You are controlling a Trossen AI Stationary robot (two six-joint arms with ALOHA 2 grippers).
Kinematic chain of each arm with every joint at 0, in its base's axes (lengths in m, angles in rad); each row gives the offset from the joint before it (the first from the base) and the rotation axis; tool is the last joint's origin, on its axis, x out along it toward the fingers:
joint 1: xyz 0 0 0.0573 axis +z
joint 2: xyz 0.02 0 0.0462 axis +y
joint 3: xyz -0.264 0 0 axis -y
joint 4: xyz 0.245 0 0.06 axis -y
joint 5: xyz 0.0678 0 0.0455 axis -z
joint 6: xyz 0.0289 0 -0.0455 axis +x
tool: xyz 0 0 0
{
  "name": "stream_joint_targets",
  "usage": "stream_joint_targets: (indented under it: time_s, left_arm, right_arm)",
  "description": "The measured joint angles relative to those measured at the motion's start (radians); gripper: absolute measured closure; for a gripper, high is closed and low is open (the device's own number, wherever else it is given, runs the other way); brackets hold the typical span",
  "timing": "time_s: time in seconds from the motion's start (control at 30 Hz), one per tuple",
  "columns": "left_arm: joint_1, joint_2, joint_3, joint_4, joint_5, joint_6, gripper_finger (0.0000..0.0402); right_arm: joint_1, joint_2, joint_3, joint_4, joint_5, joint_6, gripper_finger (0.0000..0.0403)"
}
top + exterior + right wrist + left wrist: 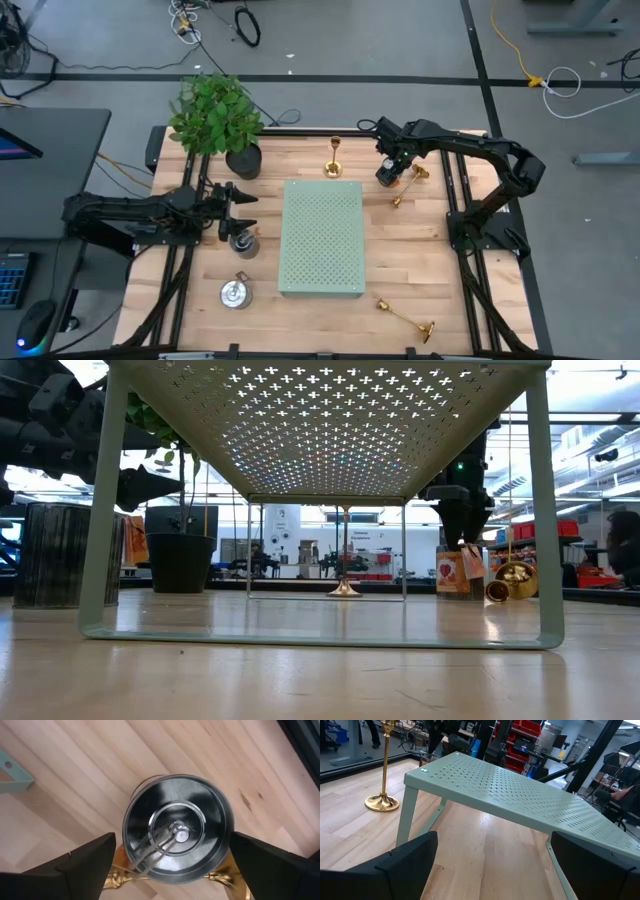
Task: Pick & Place candle stick holders
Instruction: Put the top orange scented candle on the shelf
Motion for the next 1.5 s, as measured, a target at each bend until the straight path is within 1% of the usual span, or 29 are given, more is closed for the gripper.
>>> stream_joint_targets:
  time_s: [0.33, 0.53, 0.57, 0.83, 1.1, 1.3, 1.5]
  left_arm:
    - [0.0, 0.0, 0.0, 0.0, 0.0, 0.002, 0.0003]
    - [0.0, 0.0, 0.0, 0.0, 0.0, 0.002, 0.0003]
    - [0.0, 0.0, 0.0, 0.0, 0.0, 0.001, 0.0003]
    - [0.0, 0.0, 0.0, 0.0, -0.008, 0.002, 0.0003]
    - [0.0, 0.0, 0.0, 0.0, -0.037, 0.002, 0.0003]
    - [0.0, 0.0, 0.0, 0.0, -0.034, -0.002, 0.0003]
    - [0.0, 0.0, 0.0, 0.0, -0.034, -0.002, 0.0003]
  right_arm:
    - [-0.002, 0.032, 0.003, 0.009, 0.047, 0.002, 0.0004]
    - [0.005, 0.032, 0.002, 0.004, 0.033, 0.005, 0.0004]
    - [0.008, 0.034, -0.001, 0.001, 0.01, 0.007, 0.0005]
    - [0.018, 0.026, -0.001, -0.031, 0.014, -0.019, 0.0005]
    - [0.018, 0.022, 0.077, -0.075, 0.04, -0.027, 0.0005]
    - [0.017, 0.021, 0.082, -0.1, 0.08, -0.027, 0.0005]
    - [0.013, 0.021, 0.082, -0.101, 0.051, -0.021, 0.0005]
